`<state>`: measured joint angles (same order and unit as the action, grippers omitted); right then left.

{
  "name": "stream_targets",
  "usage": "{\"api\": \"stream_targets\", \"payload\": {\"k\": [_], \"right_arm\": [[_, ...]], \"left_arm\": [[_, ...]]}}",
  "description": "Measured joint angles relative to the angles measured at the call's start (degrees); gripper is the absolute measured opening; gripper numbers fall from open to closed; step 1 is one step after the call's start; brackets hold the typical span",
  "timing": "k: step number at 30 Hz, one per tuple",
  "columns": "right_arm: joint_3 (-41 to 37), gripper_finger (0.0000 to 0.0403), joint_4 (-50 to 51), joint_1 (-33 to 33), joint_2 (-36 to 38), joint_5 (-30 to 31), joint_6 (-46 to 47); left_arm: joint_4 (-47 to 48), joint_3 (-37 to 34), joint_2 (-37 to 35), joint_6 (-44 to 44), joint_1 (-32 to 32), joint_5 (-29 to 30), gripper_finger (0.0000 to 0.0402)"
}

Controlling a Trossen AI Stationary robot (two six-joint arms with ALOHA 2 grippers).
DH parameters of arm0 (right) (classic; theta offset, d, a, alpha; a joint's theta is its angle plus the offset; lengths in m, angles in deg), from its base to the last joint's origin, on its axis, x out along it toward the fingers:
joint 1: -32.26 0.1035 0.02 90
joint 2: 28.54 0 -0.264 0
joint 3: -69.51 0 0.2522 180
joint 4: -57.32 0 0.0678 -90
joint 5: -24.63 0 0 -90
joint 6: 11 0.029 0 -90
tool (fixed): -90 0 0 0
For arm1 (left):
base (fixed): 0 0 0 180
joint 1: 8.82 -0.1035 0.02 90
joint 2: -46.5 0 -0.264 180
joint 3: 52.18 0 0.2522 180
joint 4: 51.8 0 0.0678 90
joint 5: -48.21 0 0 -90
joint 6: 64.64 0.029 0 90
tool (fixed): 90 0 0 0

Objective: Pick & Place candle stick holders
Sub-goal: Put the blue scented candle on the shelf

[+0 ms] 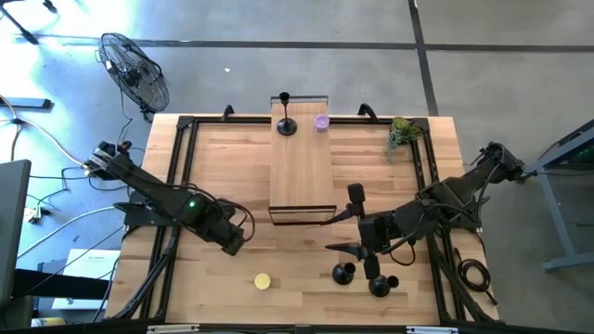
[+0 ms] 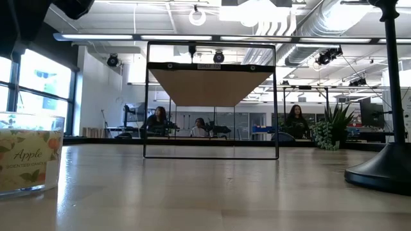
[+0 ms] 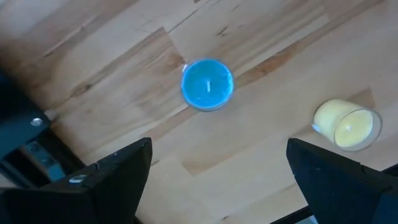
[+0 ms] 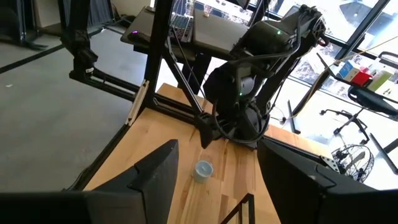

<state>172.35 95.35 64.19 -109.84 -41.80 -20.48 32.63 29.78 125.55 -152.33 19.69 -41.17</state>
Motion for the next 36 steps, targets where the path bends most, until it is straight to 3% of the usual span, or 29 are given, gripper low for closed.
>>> {"api": "stream_targets", "payload": {"k": [36], "right_arm": [[0.0,0.0216,0.0,0.0,0.0,0.0,0.3]], "left_arm": [[-16.6,-13.6,0.0,-7.1,0.0,0.5,0.0365]]}}
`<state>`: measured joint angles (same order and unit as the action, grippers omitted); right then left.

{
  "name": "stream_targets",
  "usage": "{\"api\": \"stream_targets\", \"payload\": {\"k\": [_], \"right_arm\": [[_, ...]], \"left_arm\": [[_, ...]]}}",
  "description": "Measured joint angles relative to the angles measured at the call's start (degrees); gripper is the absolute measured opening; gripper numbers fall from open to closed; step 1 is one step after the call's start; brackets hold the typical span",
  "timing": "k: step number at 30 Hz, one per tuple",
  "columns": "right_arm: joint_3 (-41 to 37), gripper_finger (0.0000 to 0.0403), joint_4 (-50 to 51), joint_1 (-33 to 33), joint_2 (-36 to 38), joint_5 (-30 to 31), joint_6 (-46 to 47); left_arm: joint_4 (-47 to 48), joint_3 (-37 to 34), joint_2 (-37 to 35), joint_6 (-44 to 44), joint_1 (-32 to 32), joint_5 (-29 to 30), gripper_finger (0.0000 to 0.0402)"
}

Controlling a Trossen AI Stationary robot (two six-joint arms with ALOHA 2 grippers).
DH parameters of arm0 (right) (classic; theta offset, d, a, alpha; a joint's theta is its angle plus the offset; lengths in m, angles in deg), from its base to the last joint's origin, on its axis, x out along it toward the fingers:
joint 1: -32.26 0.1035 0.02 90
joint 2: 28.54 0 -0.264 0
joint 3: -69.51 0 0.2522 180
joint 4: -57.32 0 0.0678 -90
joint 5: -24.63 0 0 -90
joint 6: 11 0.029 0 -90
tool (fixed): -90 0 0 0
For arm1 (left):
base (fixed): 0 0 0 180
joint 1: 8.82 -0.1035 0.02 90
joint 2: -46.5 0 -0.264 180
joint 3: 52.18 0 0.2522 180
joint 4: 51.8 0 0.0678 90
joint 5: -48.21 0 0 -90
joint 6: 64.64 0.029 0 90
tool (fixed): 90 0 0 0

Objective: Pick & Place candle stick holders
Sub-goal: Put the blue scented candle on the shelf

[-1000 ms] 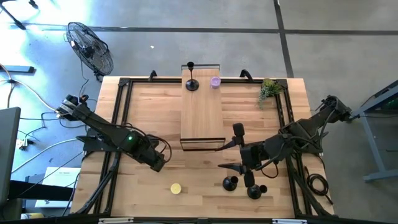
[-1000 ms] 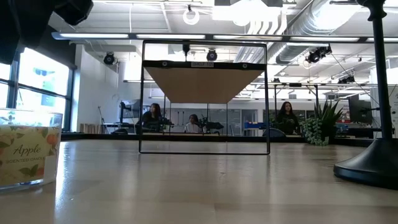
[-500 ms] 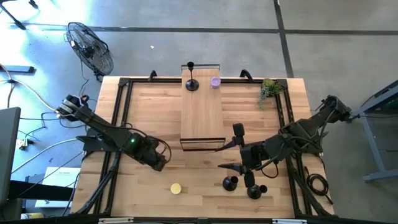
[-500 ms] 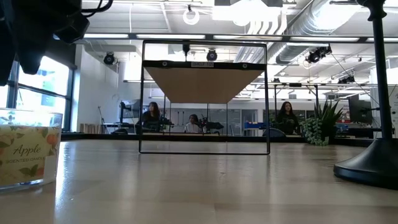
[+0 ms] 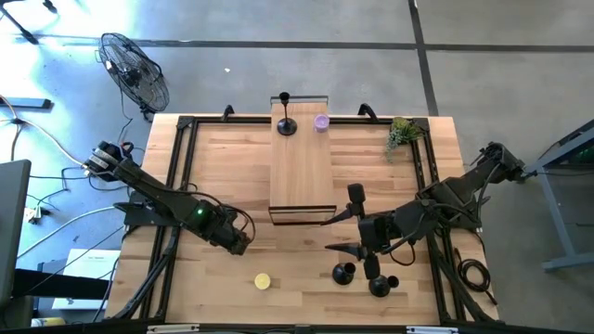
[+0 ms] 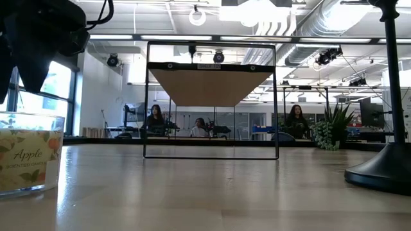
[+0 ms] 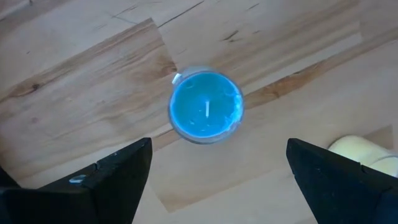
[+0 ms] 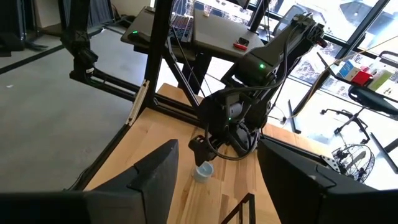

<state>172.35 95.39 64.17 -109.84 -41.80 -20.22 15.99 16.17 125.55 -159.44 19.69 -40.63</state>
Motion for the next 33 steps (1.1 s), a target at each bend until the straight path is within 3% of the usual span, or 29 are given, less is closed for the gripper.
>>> {"api": "stream_targets", "payload": {"k": [21,33], "right_arm": [[0.0,0.0216,0.4,0.0,0.0,0.0,0.0],[0.0,0.0216,0.3,0.0,0.0,-0.1,0.1]], "left_arm": [[-2.2,0.0,5.5,0.6,-0.5,0.7,0.0365],[-2.7,0.0,5.9,3.6,-3.4,-2.9,0.0365]]}}
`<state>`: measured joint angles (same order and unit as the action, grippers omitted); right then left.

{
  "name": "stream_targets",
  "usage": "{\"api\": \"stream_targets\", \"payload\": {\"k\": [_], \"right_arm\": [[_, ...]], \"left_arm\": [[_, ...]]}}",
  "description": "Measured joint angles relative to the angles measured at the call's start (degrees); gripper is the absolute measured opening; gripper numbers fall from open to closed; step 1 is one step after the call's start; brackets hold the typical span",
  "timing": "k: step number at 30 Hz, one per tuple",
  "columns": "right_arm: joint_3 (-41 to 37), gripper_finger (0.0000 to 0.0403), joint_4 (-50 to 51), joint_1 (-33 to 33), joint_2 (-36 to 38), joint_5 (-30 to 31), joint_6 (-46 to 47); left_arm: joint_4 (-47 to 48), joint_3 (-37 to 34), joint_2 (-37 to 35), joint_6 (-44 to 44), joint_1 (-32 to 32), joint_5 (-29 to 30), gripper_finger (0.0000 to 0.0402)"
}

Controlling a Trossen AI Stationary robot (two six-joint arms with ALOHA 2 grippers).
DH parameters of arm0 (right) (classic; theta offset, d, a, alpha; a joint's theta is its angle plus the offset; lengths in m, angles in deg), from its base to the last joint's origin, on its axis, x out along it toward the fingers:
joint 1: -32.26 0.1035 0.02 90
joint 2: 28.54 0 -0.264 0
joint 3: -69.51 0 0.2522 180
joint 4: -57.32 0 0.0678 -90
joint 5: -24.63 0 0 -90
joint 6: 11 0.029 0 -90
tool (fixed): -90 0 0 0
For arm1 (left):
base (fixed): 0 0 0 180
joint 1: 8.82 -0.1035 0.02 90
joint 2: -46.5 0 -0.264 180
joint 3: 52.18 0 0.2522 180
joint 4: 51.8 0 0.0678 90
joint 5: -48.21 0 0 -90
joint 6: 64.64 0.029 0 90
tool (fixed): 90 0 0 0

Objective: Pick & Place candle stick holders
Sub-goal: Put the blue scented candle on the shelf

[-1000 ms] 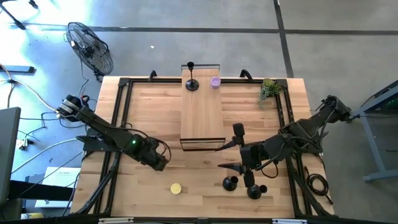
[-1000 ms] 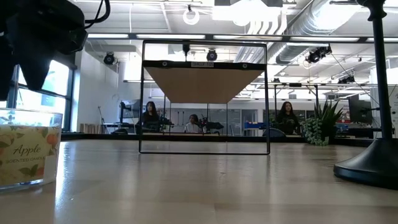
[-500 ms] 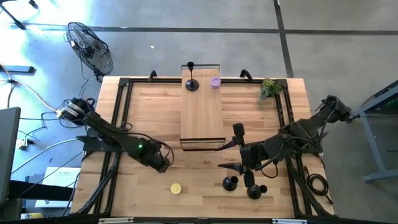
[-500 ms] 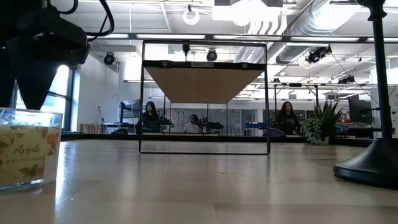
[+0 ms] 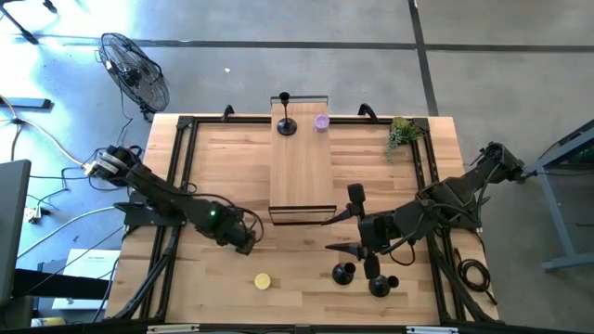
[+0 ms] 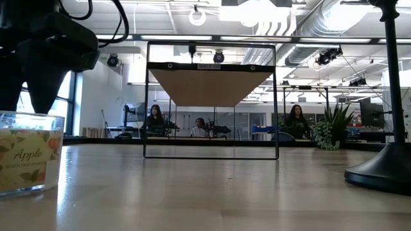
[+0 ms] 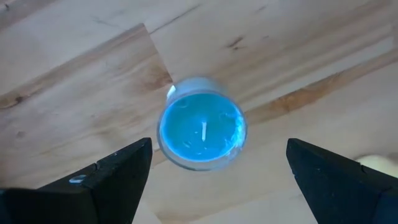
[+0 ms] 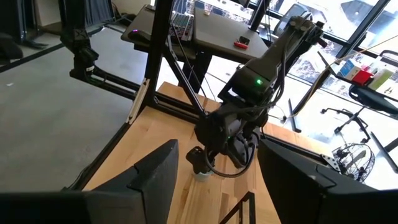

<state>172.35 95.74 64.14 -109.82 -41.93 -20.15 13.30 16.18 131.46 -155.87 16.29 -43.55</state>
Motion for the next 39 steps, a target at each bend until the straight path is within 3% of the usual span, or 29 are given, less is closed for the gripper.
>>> {"api": "stream_targets", "payload": {"k": [5,39], "right_arm": [[0.0,0.0216,0.1,0.0,0.0,0.0,0.1],[0.0,0.0216,1.0,0.0,0.0,-0.1,0.2]], "left_arm": [[-0.7,0.0,1.9,2.4,-0.9,-2.2,0.0365],[-0.2,0.0,3.0,5.9,-1.3,-1.9,0.0365]]}}
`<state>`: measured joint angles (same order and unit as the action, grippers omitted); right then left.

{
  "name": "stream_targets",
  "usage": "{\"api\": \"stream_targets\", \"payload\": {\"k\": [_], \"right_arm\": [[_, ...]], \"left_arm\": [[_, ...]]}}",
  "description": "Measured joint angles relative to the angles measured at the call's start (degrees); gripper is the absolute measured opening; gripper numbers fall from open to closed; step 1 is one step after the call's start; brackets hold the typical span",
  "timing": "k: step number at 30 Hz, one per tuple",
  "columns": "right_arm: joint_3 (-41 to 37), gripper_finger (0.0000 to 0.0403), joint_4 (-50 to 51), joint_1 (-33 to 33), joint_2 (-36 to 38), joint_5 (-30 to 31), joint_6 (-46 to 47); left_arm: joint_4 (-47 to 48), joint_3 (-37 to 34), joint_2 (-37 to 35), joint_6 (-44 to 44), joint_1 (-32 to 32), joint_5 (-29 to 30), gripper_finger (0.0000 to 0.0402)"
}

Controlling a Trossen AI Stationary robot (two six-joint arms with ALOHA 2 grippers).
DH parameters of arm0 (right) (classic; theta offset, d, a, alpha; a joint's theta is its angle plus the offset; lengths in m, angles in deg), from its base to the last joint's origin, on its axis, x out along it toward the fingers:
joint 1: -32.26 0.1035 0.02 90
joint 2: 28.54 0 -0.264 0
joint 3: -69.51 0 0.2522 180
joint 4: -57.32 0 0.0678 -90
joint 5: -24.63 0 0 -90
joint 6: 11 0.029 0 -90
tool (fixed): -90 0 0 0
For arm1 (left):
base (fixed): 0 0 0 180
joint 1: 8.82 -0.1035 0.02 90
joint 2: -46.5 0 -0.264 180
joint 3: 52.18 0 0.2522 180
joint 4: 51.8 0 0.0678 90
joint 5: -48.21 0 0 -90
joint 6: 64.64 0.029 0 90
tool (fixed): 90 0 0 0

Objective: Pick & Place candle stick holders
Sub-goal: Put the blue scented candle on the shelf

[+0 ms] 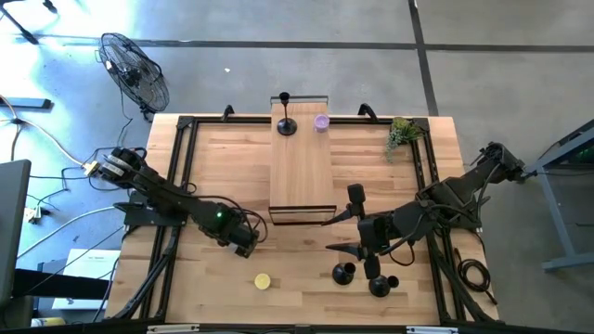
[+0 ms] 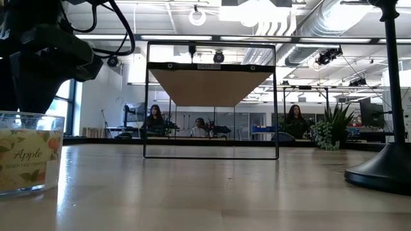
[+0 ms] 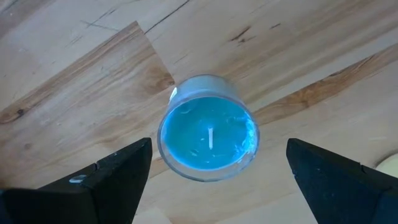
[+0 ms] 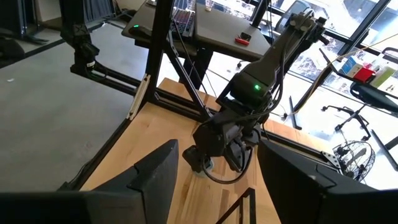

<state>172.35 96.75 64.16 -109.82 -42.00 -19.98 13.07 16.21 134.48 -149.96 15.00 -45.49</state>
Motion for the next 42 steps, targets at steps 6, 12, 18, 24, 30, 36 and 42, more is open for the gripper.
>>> {"api": "stream_targets", "payload": {"k": [6,12,18,24,30,36,42], "right_arm": [[0.0,0.0216,0.0,0.0,0.0,0.0,0.0],[0.0,0.0216,0.7,0.0,0.0,0.0,0.1],[0.0,0.0216,1.1,0.0,0.0,0.0,0.1],[0.0,0.0216,1.1,0.0,0.0,0.0,0.1],[0.0,0.0216,1.1,0.0,0.0,0.0,0.1],[0.0,0.0216,1.5,0.0,0.0,0.0,0.0],[0.0,0.0216,1.5,0.0,0.0,0.0,0.0]], "left_arm": [[-0.2,0.0,0.5,0.8,-1.1,-0.1,0.0365],[-0.4,0.0,1.2,1.7,-1.1,-0.9,0.0365],[-0.1,0.0,1.2,1.7,-1.1,-0.5,0.0365],[-0.2,0.0,1.6,1.7,-1.1,-0.5,0.0365],[0.0,0.0,2.4,2.4,-1.1,-1.5,0.0365],[-0.7,0.0,2.7,3.0,-1.1,-1.4,0.0360],[-0.3,0.0,2.8,3.0,-1.1,-1.3,0.0322]]}}
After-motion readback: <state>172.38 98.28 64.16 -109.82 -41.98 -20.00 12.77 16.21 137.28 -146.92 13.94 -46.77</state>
